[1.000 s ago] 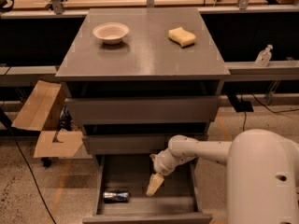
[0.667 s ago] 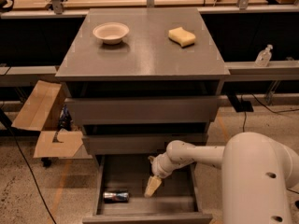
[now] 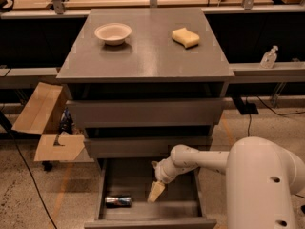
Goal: Pick redbull can from bottom drawer and place on counter
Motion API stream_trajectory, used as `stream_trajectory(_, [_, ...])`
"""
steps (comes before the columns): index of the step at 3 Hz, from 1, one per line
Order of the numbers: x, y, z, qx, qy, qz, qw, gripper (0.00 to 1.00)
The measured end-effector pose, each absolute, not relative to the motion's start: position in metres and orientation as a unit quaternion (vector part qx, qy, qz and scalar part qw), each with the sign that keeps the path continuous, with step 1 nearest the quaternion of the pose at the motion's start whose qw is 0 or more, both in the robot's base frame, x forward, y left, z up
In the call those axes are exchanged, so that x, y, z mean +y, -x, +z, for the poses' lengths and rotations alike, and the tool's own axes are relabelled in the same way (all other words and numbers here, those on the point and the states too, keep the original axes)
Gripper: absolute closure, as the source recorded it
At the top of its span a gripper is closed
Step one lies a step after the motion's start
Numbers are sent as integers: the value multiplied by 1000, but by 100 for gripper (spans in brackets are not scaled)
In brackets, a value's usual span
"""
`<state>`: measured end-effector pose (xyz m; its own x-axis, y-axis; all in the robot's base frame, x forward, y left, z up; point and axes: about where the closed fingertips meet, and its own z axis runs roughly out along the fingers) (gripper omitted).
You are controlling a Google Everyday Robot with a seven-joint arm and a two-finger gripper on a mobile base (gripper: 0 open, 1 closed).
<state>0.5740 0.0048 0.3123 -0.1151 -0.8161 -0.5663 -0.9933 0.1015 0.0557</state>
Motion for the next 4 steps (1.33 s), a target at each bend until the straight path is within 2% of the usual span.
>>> stream_trajectory(1, [9,-569,296,712,631,232,201,0])
stream_trajectory(4, [74,-585,214,670,643,285,237,0])
